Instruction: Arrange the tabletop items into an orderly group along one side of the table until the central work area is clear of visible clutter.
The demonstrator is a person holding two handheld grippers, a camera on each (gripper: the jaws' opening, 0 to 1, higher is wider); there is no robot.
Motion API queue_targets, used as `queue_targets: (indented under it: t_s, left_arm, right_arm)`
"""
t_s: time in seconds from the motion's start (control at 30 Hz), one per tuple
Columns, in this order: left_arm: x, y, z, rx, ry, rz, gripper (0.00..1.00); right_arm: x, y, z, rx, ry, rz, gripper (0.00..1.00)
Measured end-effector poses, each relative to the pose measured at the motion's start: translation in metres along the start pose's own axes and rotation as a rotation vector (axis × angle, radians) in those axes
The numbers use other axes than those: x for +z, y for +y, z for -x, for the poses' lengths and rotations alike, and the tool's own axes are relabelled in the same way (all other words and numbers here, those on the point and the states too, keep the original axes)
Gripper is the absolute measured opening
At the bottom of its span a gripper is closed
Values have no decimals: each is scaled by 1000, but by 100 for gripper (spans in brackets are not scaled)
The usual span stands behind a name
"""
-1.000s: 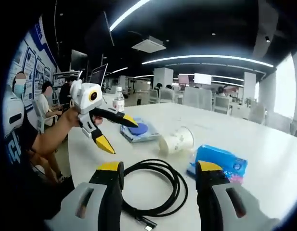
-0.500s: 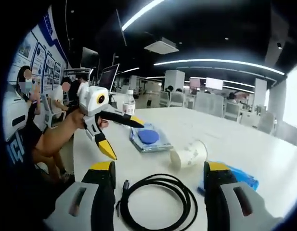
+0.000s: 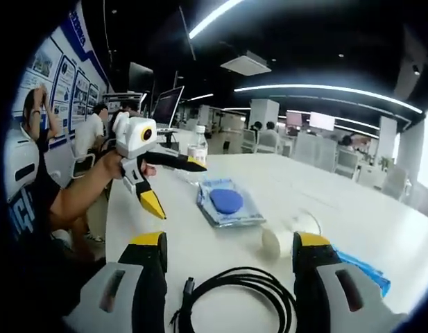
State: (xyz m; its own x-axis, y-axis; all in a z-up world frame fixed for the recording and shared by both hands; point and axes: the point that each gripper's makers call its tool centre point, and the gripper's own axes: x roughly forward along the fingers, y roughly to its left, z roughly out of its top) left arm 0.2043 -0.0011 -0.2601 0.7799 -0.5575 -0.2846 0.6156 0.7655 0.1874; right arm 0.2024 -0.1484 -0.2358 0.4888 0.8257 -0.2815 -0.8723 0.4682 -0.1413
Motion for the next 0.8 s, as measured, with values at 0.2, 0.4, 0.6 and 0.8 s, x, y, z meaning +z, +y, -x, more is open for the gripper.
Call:
queue_targets:
  t_s: [0.2, 0.4, 0.6, 0.8]
  left_arm:
    - [-3, 3, 8, 13, -6, 17, 100]
    - [-8, 6, 10, 25, 1, 26, 100]
    - [-8, 8, 6, 22, 3, 27, 100]
    - [-1, 6, -5, 1, 12, 15, 100]
  right_arm:
    - [4, -11, -9, -16, 10, 16, 70]
    - [11, -18, -15, -11, 8, 23, 69]
    - [18, -26, -21, -9, 10, 34, 68]
    - [22, -41, -27, -16, 16, 42, 67]
